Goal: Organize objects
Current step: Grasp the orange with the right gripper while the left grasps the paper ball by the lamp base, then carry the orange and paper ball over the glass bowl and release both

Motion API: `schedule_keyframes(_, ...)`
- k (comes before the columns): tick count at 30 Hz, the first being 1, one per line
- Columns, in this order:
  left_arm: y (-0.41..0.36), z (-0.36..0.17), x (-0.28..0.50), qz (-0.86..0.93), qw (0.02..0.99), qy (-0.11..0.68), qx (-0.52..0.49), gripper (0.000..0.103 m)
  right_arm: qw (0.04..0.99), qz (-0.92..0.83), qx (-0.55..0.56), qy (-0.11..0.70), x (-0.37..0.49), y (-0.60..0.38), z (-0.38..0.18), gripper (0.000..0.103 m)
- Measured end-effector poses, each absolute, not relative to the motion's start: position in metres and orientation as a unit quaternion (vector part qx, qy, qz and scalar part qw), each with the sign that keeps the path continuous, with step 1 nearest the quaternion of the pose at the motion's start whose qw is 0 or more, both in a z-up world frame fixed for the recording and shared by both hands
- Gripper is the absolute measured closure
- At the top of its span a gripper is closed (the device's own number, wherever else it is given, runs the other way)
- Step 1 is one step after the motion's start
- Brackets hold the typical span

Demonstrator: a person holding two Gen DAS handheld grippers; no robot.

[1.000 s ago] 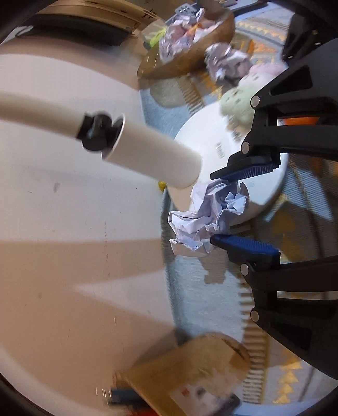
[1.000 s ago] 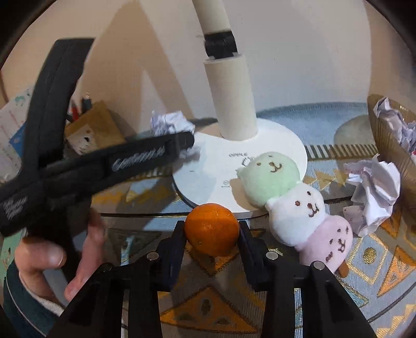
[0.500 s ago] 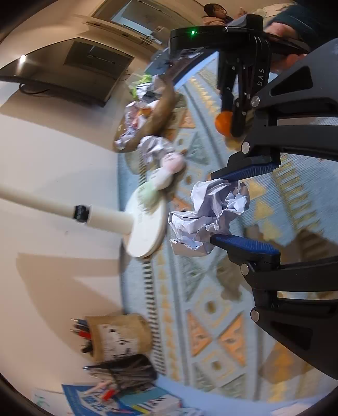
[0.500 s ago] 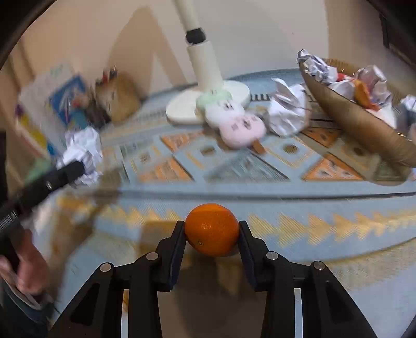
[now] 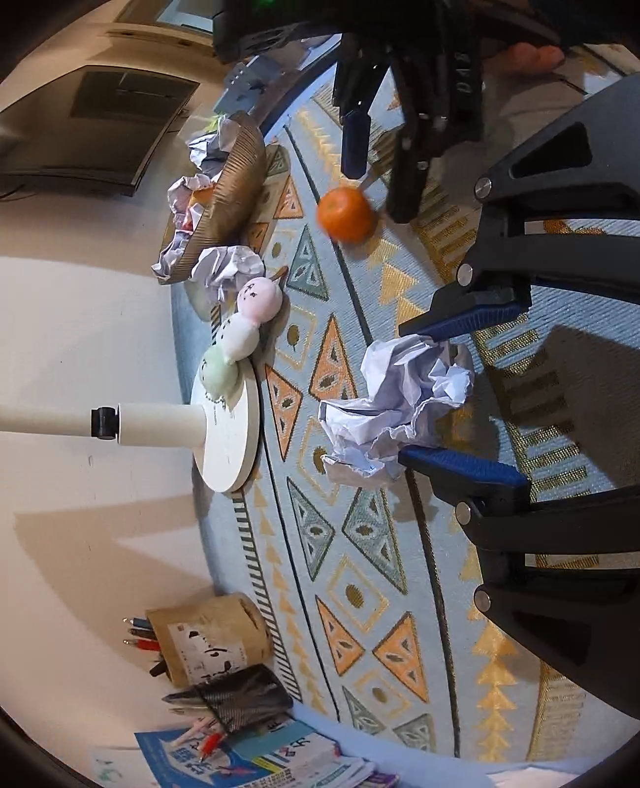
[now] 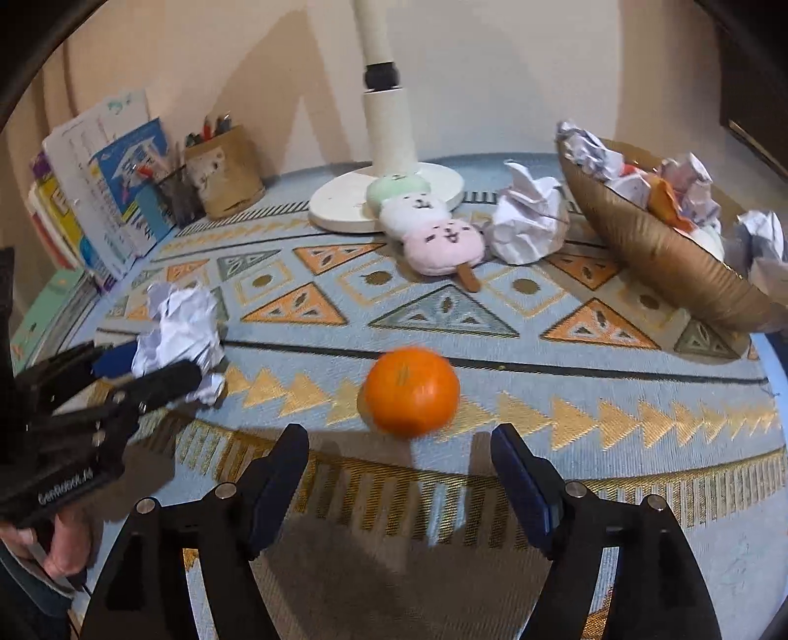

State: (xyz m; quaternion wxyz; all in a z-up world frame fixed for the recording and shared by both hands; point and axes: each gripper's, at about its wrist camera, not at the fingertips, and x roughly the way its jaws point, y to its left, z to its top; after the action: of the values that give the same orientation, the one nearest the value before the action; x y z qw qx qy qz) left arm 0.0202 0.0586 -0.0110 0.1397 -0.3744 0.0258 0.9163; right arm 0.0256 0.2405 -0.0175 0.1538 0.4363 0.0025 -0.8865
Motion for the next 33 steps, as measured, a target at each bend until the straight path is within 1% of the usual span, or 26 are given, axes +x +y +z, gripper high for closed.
schedule_keyframes(10, 0.054, -0.011, 0.019, 0.914, 0.149, 0.005, -0.376, 0.062, 0.13, -0.887, 0.443, -0.004, 0.017, 0.24, -0.017, 0.028)
schedule_keyframes(12, 0.053, -0.011, 0.019, 0.914, 0.149, 0.002, -0.376, 0.062, 0.114, -0.89, 0.441, 0.0, 0.013, 0.234, -0.018, 0.033)
schedule_keyframes(14, 0.052, -0.011, 0.019, 0.916, 0.143, -0.002, -0.376, 0.062, 0.09, -0.898, 0.43, 0.019, 0.012, 0.225, -0.018, 0.044)
schedule_keyframes(15, 0.051, -0.011, 0.018, 0.916, 0.141, -0.005, -0.376, 0.062, 0.085, -0.9, 0.427, 0.028, 0.012, 0.221, -0.018, 0.048)
schedule_keyframes(16, 0.05, -0.011, 0.018, 0.915, 0.141, -0.007, -0.377, 0.062, 0.087, -0.9, 0.426, 0.032, 0.012, 0.218, -0.018, 0.057)
schedule_keyframes(17, 0.05, -0.011, 0.018, 0.916, 0.141, -0.009, -0.376, 0.062, 0.082, -0.901, 0.424, 0.039, 0.012, 0.215, -0.019, 0.064)
schedule_keyframes(21, 0.05, -0.009, 0.019, 0.918, 0.141, -0.003, -0.37, 0.063, 0.095, -0.906, 0.411, 0.026, 0.018, 0.223, -0.015, 0.064)
schedule_keyframes(23, 0.052, -0.007, 0.021, 0.923, 0.124, 0.0, -0.364, 0.063, 0.109, -0.91, 0.399, -0.01, 0.02, 0.242, -0.004, 0.064)
schedule_keyframes(26, 0.059, 0.005, 0.017, 0.926, 0.12, -0.004, -0.359, 0.064, 0.079, -0.925, 0.368, -0.04, 0.02, 0.283, 0.025, 0.064)
schedule_keyframes(30, 0.096, 0.048, -0.005, 0.931, 0.164, -0.003, -0.325, 0.064, 0.026, -0.95, 0.299, -0.086, 0.018, 0.352, 0.081, 0.064)
schedule_keyframes(33, 0.144, 0.084, -0.037, 0.931, 0.216, 0.002, -0.295, 0.064, -0.006, -0.959, 0.263, -0.109, 0.01, 0.389, 0.108, 0.064)
